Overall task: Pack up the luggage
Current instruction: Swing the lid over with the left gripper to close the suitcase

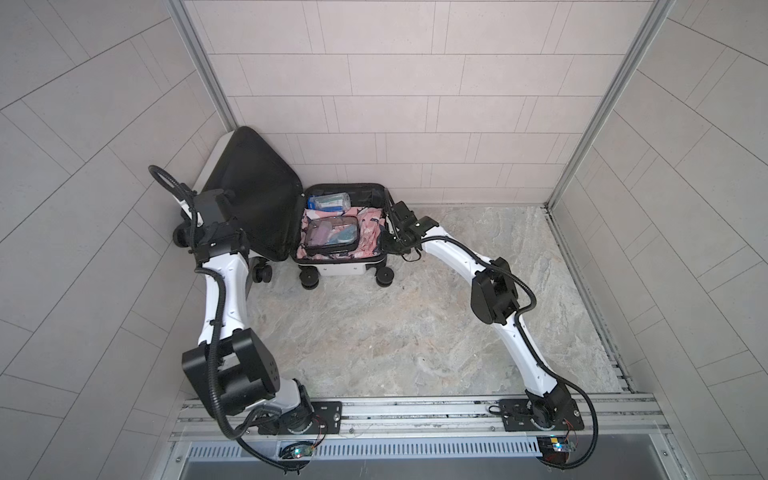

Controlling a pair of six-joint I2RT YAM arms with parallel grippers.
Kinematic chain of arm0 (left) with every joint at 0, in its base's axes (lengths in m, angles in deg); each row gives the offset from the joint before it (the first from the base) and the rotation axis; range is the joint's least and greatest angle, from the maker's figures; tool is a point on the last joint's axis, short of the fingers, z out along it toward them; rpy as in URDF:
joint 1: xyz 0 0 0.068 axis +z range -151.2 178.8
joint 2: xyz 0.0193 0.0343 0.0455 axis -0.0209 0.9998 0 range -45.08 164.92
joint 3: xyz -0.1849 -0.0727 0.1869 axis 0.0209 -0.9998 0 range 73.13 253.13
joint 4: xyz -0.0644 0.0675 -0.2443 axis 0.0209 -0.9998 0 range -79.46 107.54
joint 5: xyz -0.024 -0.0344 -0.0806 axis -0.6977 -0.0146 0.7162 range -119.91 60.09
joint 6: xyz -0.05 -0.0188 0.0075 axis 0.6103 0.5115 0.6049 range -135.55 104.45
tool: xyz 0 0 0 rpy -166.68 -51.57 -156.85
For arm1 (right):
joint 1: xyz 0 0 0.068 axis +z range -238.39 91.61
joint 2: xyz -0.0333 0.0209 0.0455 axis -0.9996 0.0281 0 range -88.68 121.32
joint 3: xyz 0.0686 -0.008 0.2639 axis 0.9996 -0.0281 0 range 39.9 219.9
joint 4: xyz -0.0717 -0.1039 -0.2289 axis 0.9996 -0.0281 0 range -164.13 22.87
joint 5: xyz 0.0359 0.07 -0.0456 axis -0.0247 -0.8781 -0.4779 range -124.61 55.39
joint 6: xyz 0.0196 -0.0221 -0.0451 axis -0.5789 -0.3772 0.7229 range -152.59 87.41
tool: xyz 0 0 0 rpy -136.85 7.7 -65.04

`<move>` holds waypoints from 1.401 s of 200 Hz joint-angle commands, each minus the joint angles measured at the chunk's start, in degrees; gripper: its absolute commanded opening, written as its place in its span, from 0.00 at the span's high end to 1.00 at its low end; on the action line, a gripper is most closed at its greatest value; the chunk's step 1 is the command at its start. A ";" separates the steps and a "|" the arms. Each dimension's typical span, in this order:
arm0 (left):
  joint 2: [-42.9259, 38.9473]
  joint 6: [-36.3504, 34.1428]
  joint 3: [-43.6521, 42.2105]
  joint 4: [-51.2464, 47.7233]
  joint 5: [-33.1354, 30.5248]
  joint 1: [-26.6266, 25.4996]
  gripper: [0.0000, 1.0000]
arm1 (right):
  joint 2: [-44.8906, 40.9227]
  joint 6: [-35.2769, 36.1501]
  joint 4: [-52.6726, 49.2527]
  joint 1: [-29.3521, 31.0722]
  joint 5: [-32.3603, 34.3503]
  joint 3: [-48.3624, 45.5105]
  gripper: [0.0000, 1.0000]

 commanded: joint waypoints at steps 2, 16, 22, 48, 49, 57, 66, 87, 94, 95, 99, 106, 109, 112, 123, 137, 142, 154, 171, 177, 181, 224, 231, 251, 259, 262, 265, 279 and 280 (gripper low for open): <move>-5.00 -0.16 -0.77 1.35 3.95 -3.58 1.00 | 0.92 -0.63 3.25 1.39 -2.75 -0.36 0.70; -6.20 -0.25 -1.00 1.38 2.90 -5.14 1.00 | 0.87 -0.71 3.38 1.47 -2.93 -0.45 0.74; -6.69 -0.25 -1.18 1.40 2.43 -6.03 1.00 | 0.87 -0.79 3.39 1.47 -3.03 -0.57 0.75; -8.74 -0.72 -1.50 1.40 -0.46 -10.12 1.00 | 0.96 -1.19 3.91 1.69 -3.52 -0.63 0.77; -8.83 -0.79 -1.51 1.37 -0.60 -10.31 1.00 | 0.96 -1.21 3.91 1.71 -3.52 -0.62 0.77; -9.53 -0.84 -1.84 1.39 -1.64 -11.81 1.00 | 0.96 -1.30 4.15 1.74 -3.69 -0.69 0.77; -10.35 -0.77 -2.17 1.43 -2.69 -13.48 1.00 | 0.96 -1.46 4.27 1.89 -3.87 -0.71 0.78; -12.20 0.30 -3.09 1.48 -4.91 -17.90 1.00 | 0.96 -1.84 4.58 2.02 -4.47 -0.76 0.80; -12.71 0.85 -3.29 1.43 -5.57 -19.36 1.00 | 0.96 -1.92 4.62 2.13 -4.70 -0.71 0.81; -12.84 0.92 -3.32 1.43 -5.66 -19.64 1.00 | 0.96 -1.93 4.62 2.15 -4.73 -0.76 0.81; -13.06 1.11 -3.41 1.40 -6.04 -20.59 1.00 | 0.93 -2.02 4.71 2.29 -4.90 -0.71 0.81; -13.57 1.45 -3.60 1.38 -7.01 -22.37 1.00 | 0.88 -2.11 4.85 2.33 -5.17 -0.72 0.82; -13.69 1.63 -3.70 1.36 -7.46 -23.14 1.00 | 0.87 -2.15 4.86 2.41 -5.33 -0.71 0.82; -13.78 1.74 -3.71 1.41 -7.88 -23.90 1.00 | 0.81 -2.18 4.88 2.43 -5.53 -0.79 0.81; -14.34 2.29 -4.08 1.52 -9.63 -26.91 1.00 | 0.55 -2.29 4.88 2.61 -5.72 -0.81 0.75; -14.59 2.98 -4.75 1.66 -11.87 -30.37 1.00 | -0.44 -2.30 4.93 2.91 -5.81 -1.31 0.63; -14.66 3.32 -4.98 1.83 -12.52 -31.33 1.00 | -1.04 -2.21 4.97 2.92 -5.74 -1.76 0.58; -14.58 3.70 -5.32 1.97 -14.20 -33.35 1.00 | -3.22 -2.04 5.86 2.98 -5.71 -3.72 0.46; -14.45 3.83 -5.54 1.89 -16.02 -35.34 1.00 | -7.07 -1.23 6.76 2.88 -5.01 -7.13 0.33; -14.44 3.59 -5.57 1.96 -16.64 -35.89 1.00 | -8.39 -0.91 6.82 2.80 -4.73 -8.16 0.29; -14.37 3.46 -5.56 1.92 -17.07 -36.26 1.00 | -9.21 -0.61 6.86 2.71 -4.52 -8.93 0.27; -13.94 2.16 -5.68 1.96 -20.09 -39.16 1.00 | -19.92 -0.51 10.75 -0.03 -3.30 -21.78 0.20; -13.72 1.86 -5.57 1.84 -20.47 -39.46 1.00 | -21.74 -0.64 12.25 -1.01 -3.51 -24.58 0.19; -13.38 1.48 -5.78 1.76 -21.50 -40.25 1.00 | -26.56 -1.20 15.68 -4.17 -4.00 -31.46 0.20; -13.35 1.44 -5.98 1.75 -21.81 -40.45 1.00 | -28.20 -1.63 17.48 -5.62 -4.36 -34.34 0.20; -13.35 1.44 -6.03 1.67 -21.90 -40.50 1.00 | -28.74 -1.74 18.06 -6.20 -4.54 -35.42 0.21; -13.43 1.41 -6.15 1.70 -21.92 -40.55 1.00 | -29.20 -1.72 18.49 -6.73 -4.57 -36.37 0.21; -13.40 1.55 -6.38 1.71 -22.39 -40.73 1.00 | -30.01 -1.92 18.53 -9.17 -4.19 -38.99 0.25; -13.44 1.53 -6.36 1.71 -22.42 -40.73 1.00 | -29.95 -1.93 18.47 -9.34 -4.16 -39.06 0.25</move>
